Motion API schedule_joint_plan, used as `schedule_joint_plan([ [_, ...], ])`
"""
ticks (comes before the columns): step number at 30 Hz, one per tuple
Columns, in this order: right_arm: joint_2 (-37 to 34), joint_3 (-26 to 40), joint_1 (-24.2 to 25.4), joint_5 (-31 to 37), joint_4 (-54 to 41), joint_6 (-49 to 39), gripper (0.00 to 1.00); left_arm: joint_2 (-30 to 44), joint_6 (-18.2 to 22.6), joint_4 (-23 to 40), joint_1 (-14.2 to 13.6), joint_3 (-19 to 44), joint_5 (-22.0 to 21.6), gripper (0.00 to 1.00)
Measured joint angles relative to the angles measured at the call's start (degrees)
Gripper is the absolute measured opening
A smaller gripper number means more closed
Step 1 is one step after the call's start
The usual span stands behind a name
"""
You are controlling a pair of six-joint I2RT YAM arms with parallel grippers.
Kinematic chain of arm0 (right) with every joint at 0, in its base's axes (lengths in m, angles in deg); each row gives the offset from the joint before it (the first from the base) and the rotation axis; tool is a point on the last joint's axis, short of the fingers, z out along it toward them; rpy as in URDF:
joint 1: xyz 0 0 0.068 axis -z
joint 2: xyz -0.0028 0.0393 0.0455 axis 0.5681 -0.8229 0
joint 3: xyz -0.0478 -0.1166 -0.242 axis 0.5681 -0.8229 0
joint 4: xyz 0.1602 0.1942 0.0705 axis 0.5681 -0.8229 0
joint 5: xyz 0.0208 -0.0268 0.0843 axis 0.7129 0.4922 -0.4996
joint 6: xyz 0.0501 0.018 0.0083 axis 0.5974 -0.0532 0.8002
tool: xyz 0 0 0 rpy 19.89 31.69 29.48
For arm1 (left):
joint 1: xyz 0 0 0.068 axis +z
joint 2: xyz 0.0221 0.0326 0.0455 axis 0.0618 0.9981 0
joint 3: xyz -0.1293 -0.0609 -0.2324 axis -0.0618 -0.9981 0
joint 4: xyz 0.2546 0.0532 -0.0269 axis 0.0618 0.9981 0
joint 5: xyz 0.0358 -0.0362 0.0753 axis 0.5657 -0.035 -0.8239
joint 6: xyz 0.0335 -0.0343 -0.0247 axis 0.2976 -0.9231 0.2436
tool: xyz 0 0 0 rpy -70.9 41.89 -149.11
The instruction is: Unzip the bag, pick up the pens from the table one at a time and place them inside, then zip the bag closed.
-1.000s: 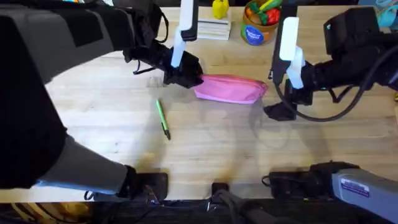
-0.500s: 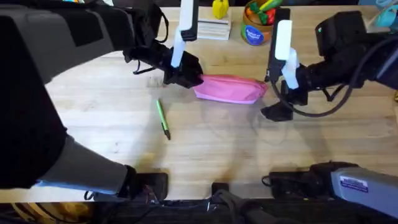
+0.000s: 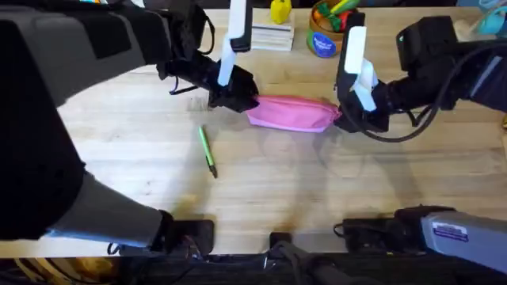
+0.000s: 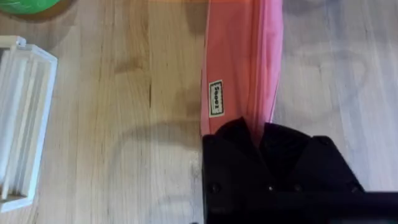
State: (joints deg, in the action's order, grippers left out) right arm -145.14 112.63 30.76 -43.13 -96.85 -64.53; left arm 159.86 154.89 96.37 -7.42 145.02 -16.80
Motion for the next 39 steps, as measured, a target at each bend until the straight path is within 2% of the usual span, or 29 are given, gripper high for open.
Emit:
schedule_joint_plan([
  [7, 0.7, 0.0, 0.0, 0.1, 0.1, 0.3, 0.03, 0.0, 0.0, 0.0, 0.0, 0.0, 0.0, 0.044],
  [18, 13.0, 3.3, -0.2, -1.0, -0.9, 1.2, 0.032, 0.0, 0.0, 0.1, 0.1, 0.0, 0.0, 0.044],
  [25, 10.5, 3.3, -2.1, -6.1, 1.3, 1.6, 0.034, 0.0, 0.0, 0.2, 0.1, 0.0, 0.0, 0.044],
  [31, 4.4, 3.3, -7.9, -11.8, 12.3, 6.2, 0.035, 0.0, 0.0, 0.2, 0.1, 0.0, -0.1, 0.044],
  [39, -9.4, 3.3, -19.6, -16.9, 40.7, 19.8, 0.033, 0.0, 0.0, 0.0, 0.8, 0.0, -0.8, 0.044],
])
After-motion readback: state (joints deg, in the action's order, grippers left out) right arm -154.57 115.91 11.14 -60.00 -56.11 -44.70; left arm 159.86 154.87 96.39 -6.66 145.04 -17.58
